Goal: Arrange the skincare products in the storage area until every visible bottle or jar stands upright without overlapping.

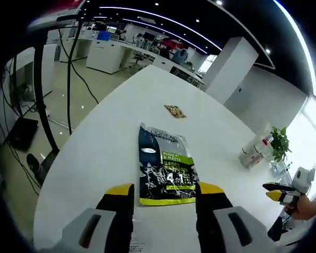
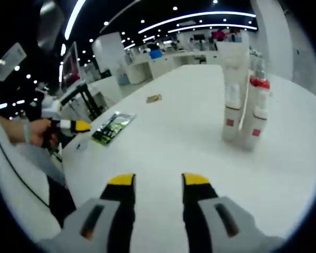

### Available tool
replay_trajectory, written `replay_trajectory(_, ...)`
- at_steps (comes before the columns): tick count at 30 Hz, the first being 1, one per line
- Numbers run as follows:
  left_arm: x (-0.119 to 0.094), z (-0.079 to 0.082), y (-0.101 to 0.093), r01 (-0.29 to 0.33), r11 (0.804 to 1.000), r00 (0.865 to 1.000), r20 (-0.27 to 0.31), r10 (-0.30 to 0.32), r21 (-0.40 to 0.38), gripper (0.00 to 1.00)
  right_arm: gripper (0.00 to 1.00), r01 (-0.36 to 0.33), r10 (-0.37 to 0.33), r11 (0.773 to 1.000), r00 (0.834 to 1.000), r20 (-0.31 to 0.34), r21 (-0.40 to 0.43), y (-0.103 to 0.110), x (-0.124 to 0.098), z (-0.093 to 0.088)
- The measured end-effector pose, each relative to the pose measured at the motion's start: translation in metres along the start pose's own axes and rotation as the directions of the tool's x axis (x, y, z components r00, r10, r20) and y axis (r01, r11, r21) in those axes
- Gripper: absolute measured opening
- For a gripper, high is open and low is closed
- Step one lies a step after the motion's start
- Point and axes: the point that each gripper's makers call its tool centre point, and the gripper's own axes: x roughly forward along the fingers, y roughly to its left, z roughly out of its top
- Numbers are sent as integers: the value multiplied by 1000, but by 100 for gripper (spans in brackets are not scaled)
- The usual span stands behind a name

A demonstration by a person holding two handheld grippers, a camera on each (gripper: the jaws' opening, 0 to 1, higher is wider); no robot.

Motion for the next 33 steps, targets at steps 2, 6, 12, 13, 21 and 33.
replay_trajectory(2, 7, 1, 1, 1, 1000, 1000, -12, -1, 8, 46, 32, -1, 1, 1000, 1000, -1, -12, 4, -1, 1)
replay_trajectory(6, 21, 0, 3, -1, 998, 999, -53, 4, 55, 38, 32, 23, -23, 1000, 1000, 6, -13, 5, -9, 1)
replay_trajectory(12, 27, 0, 18, -79, 974, 994, -57, 93, 213, 14, 32, 65, -65, 998, 998, 13, -2, -2, -23, -2)
replay_trajectory(13, 27, 0, 18, -81, 969, 994, -58, 97, 233, 12, 32, 69, -69, 998, 998, 12, 1, -3, -25, -3)
replay_trajectory(21, 25, -3, 20, -93, 973, 991, -71, 111, 212, 0, 31, 86, -86, 996, 996, 3, 9, -7, -34, -10)
replay_trajectory(33, -3, 17, -59, 220, 975, 975, 46, -218, -34, 0, 30, -6, 5, 1000, 1000, 16, 27, 13, -15, -3)
